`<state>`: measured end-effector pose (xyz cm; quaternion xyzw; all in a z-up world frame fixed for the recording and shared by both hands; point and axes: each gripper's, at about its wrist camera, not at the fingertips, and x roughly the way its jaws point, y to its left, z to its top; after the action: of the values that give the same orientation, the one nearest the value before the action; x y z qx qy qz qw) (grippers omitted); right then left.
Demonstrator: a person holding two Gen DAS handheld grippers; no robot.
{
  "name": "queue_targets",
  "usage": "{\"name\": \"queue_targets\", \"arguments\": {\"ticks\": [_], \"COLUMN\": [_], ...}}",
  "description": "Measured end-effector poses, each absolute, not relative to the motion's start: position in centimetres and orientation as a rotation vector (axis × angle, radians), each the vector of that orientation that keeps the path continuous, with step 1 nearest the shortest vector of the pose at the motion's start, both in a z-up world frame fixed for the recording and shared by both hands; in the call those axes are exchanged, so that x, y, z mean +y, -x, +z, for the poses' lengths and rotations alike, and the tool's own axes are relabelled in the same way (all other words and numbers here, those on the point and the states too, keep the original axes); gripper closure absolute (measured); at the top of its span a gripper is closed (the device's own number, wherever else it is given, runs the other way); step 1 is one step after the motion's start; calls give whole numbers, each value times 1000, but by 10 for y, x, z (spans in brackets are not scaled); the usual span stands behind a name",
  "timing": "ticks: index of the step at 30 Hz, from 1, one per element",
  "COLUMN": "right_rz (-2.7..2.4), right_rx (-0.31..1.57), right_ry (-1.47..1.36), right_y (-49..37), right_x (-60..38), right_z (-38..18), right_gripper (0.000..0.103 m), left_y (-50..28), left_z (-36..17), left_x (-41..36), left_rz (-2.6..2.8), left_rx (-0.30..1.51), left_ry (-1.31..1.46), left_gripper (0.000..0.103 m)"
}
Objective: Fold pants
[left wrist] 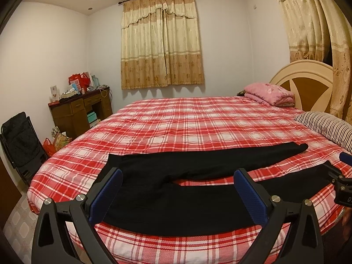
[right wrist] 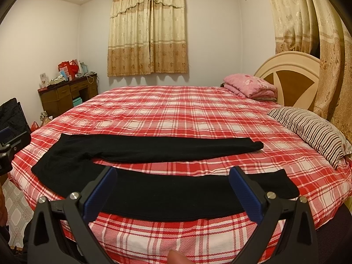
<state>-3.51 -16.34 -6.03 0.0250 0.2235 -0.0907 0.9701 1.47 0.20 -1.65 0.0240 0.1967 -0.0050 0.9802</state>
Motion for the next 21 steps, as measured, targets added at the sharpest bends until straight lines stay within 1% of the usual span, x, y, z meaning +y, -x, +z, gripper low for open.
{"name": "queue_targets", "arguments": {"ticks": [5,10,17,19,21], "right_rz": [-198,-200,-204,-209,-214], "right_rx": [488,550,550,548,558], "right_ry": [-43,-43,-51,-51,-59], "right_y": [25,10,2,1,-4], "right_x": [-166,-171,-181,-184,-188], "right_z": [-73,-96,-120,-126,-130], "right_gripper": [0,0,0,0,0], "left_y": [-38,-85,-190,-217,-255], "left_z": [-39,-69,-92,-95,-103], "left_x": [19,55,157,176,196], "left_rz": [22,52,132,149,143], "left_rx": [438,508,574,585,633], "left_ry": [-47,-71,-73,-85,-100], "left_gripper": [1,1,1,1,1]}}
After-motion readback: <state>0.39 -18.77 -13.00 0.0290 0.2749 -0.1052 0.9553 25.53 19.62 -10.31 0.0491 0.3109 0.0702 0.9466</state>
